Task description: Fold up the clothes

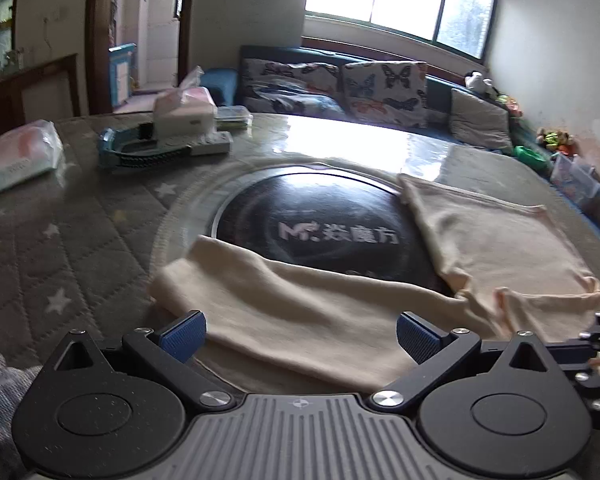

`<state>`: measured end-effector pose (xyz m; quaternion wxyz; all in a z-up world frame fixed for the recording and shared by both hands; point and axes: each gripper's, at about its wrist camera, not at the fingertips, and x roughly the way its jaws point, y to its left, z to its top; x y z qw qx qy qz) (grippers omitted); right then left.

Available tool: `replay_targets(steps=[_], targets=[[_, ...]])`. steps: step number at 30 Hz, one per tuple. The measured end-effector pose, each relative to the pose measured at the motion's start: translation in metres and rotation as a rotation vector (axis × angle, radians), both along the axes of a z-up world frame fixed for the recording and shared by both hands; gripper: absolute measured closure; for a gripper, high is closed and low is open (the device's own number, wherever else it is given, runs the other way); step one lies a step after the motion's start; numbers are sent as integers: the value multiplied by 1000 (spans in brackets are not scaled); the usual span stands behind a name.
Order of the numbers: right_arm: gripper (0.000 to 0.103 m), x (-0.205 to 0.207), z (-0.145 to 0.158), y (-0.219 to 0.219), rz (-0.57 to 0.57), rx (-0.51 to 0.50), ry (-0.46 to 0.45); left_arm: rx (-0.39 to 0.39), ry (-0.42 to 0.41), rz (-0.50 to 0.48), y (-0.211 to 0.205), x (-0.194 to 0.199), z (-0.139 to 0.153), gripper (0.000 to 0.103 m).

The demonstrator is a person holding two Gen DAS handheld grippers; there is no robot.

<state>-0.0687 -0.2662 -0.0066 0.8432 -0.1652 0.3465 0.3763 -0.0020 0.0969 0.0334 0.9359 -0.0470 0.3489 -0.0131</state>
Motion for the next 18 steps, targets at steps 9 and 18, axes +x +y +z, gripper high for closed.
replay_targets(steps=[9,18], targets=[[87,1,1,0,-9,3,-7,31,31,188,31,23,-13,0],[87,2,4,-3,-22,21,-12,-25,12,260,43,29,-13,0]])
